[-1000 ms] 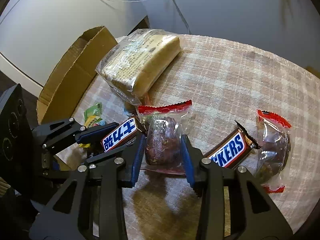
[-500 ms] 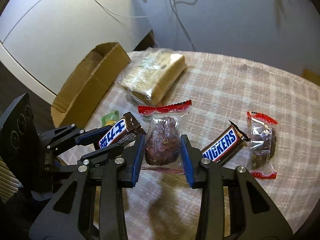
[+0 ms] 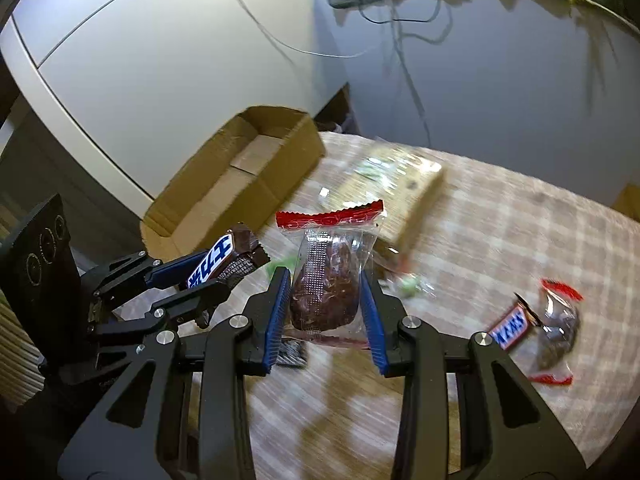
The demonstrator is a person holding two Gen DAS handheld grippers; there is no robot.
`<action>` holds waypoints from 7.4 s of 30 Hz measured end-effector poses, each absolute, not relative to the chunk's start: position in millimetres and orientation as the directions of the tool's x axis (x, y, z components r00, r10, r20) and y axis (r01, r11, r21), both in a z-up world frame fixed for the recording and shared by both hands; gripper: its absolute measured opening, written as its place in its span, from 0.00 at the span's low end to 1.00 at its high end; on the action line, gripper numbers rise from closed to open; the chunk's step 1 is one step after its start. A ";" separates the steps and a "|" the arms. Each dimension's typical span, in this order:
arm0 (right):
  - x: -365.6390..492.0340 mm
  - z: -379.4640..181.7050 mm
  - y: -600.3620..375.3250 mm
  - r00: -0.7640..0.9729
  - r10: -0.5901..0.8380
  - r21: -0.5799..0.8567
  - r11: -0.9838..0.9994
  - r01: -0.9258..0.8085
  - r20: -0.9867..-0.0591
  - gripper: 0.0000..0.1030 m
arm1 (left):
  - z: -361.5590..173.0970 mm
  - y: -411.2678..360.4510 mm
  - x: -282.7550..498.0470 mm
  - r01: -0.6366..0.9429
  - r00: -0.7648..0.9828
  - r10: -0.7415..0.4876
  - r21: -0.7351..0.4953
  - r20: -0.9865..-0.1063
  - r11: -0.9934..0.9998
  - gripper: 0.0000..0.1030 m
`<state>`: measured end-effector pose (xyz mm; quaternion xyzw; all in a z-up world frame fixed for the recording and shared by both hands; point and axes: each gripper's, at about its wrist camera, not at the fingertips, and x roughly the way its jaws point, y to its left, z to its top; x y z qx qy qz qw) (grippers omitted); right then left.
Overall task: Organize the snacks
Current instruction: 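Carry the bar and snack bag into the box and open both tools, then grasp the yellow candies with the left tool while the right tool grasps the Snickers bar, then carry the yellow candies and Snickers bar into the box and release them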
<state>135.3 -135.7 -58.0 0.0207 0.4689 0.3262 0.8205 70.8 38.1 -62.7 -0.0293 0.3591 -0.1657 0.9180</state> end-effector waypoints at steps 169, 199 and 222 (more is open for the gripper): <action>112.9 -61.2 -155.7 0.479 0.437 0.168 0.847 -0.504 -0.762 0.29 | -73.2 45.4 65.3 0.195 0.713 -0.241 -0.145 -0.659 0.970 0.29; 169.3 -57.3 14.9 0.386 0.512 0.166 0.740 -0.652 -0.767 0.29 | -72.7 152.5 66.3 -0.007 0.749 -0.098 -0.155 -0.655 0.988 0.29; 189.7 -61.1 55.0 0.378 0.504 0.138 0.722 -0.678 -0.776 0.55 | -75.6 156.4 76.0 -0.013 0.740 -0.097 -0.159 -0.666 0.987 0.42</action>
